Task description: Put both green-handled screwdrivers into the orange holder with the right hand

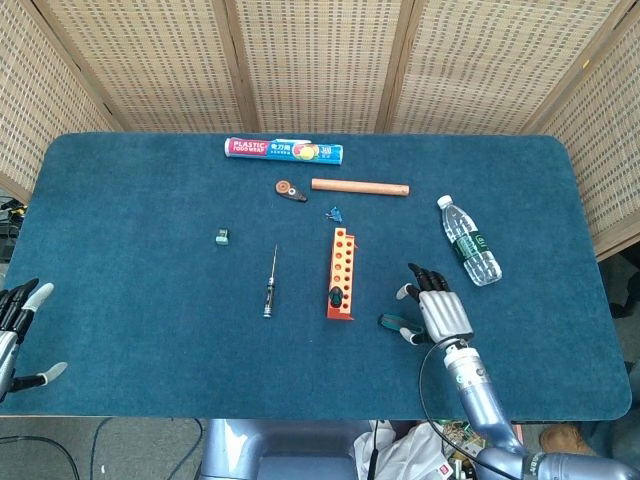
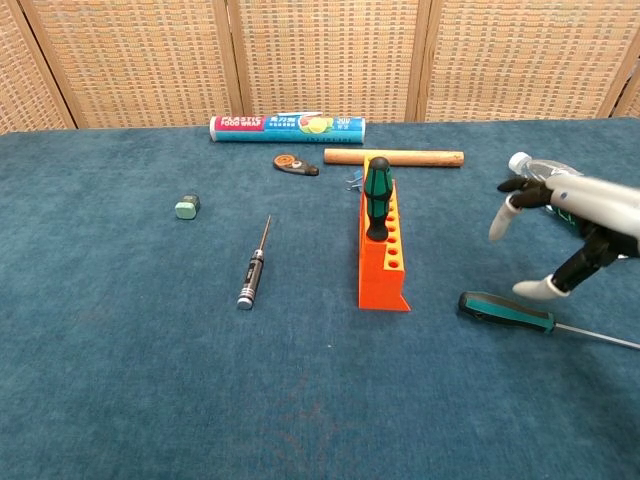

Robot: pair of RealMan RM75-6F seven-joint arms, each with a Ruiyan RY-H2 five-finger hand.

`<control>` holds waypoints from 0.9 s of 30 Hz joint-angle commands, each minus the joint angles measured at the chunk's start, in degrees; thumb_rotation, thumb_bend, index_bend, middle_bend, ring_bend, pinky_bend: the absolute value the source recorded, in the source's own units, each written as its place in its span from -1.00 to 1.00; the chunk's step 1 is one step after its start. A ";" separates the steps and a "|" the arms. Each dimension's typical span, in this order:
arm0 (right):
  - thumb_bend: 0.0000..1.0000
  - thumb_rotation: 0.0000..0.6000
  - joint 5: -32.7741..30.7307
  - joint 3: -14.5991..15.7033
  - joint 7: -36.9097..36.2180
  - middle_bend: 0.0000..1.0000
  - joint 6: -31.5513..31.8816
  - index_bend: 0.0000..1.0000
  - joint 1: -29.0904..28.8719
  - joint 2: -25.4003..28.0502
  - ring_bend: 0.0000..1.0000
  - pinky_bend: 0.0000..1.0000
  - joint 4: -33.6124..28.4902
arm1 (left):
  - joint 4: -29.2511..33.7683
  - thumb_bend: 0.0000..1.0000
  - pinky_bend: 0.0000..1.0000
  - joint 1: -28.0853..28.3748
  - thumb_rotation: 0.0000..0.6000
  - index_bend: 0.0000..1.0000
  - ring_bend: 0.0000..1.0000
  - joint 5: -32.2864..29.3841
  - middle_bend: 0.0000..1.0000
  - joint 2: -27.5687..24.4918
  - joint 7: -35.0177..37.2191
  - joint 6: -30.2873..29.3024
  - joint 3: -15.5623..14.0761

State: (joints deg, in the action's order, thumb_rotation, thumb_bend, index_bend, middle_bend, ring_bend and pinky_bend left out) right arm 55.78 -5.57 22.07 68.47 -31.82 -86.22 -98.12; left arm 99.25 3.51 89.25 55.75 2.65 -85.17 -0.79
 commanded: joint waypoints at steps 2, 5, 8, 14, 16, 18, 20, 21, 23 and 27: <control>-0.57 1.00 -1.34 0.11 2.36 -1.00 0.08 -0.30 -0.32 -2.66 -1.00 -1.00 2.68 | -0.11 -1.00 -1.00 -0.02 1.00 -1.00 -1.00 -0.11 -1.00 -0.17 0.47 0.02 0.04; -0.57 1.00 -1.94 -0.07 3.46 -1.00 -0.16 -0.29 -0.37 -3.64 -1.00 -1.00 3.89 | -0.20 -1.00 -1.00 -0.01 1.00 -1.00 -1.00 -0.22 -1.00 -0.31 0.85 0.08 0.09; -0.57 1.00 -2.55 0.10 4.14 -1.00 -0.81 -0.28 -0.28 -3.91 -1.00 -1.00 4.05 | -0.25 -1.00 -1.00 0.04 1.00 -1.00 -1.00 -0.27 -1.00 -0.36 1.03 0.20 0.11; -0.57 1.00 -1.95 0.21 4.06 -1.00 -1.57 -0.24 -0.11 -5.44 -1.00 -1.00 5.91 | -0.10 -1.00 -1.00 0.03 1.00 -1.00 -1.00 -0.30 -1.00 -0.28 0.78 0.25 0.11; -0.57 1.00 -1.17 0.26 3.60 -1.00 -1.87 -0.23 -0.03 -6.11 -1.00 -1.00 6.78 | -0.06 -1.00 -1.00 0.07 1.00 -1.00 -1.00 -0.34 -1.00 -0.24 0.63 0.33 0.13; -0.57 1.00 -0.72 0.26 3.52 -1.00 -2.12 -0.22 -0.07 -6.50 -1.00 -1.00 7.33 | -0.02 -1.00 -1.00 0.10 1.00 -1.00 -1.00 -0.35 -1.00 -0.23 0.51 0.44 0.11; -0.57 1.00 -0.39 0.21 3.61 -1.00 -2.44 -0.22 -0.16 -7.00 -1.00 -1.00 8.08 | -0.02 -1.00 -1.00 0.12 1.00 -1.00 -1.00 -0.40 -1.00 -0.19 0.32 0.52 0.10; -0.57 1.00 -0.35 0.16 3.67 -1.00 -2.59 -0.22 -0.18 -7.27 -1.00 -1.00 8.47 | -0.03 -1.00 -1.00 0.13 1.00 -1.00 -1.00 -0.43 -1.00 -0.16 0.30 0.55 0.11; -0.57 1.00 -0.39 -0.02 3.82 -1.00 -2.83 -0.21 -0.26 -7.75 -1.00 -1.00 9.13 | -0.05 -1.00 -1.00 0.17 1.00 -1.00 -1.00 -0.52 -1.00 -0.14 0.34 0.64 0.15; -0.57 1.00 -0.67 -0.33 4.12 -1.00 -3.44 -0.19 -0.29 -8.64 -1.00 -1.00 10.50 | -0.06 -1.00 -1.00 0.21 1.00 -1.00 -1.00 -0.71 -1.00 -0.22 0.54 0.77 0.21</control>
State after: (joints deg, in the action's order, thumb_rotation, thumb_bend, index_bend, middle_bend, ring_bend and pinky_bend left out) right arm 55.19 -5.82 26.11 65.16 -32.10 -94.71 -87.76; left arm 99.18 3.72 88.53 55.53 3.19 -84.39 -0.58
